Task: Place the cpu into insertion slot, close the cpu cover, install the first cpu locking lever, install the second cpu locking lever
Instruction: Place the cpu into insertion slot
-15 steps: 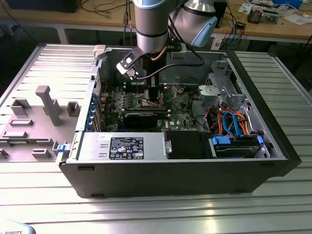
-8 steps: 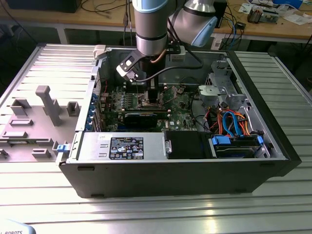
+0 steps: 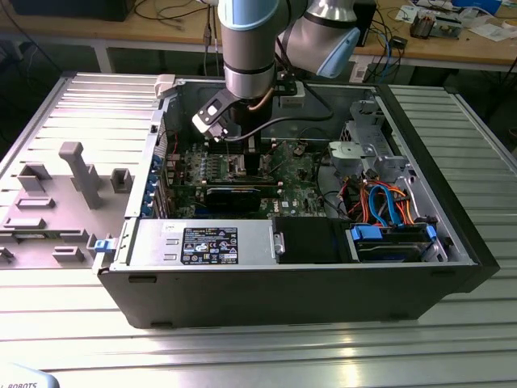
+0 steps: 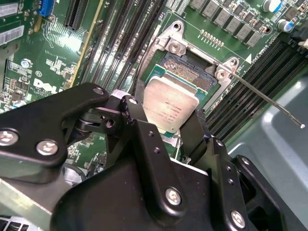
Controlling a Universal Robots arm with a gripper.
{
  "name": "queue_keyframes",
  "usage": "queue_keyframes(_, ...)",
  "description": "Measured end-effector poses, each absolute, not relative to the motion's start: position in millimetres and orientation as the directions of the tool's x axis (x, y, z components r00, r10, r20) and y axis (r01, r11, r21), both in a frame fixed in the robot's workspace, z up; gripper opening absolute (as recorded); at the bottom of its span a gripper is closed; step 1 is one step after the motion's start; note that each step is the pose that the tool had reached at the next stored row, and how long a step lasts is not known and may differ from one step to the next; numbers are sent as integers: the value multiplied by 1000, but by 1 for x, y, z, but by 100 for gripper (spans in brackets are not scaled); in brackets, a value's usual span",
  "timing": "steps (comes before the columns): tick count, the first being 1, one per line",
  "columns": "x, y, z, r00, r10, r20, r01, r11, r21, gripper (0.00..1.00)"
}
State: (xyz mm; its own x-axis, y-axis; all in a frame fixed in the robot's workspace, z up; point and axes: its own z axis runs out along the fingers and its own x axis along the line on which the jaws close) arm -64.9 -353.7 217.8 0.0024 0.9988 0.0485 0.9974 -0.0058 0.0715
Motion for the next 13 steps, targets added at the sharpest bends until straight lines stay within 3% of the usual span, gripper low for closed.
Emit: queue_keyframes(13, -65, -353, 218, 3, 999, 47, 998, -6, 70, 54)
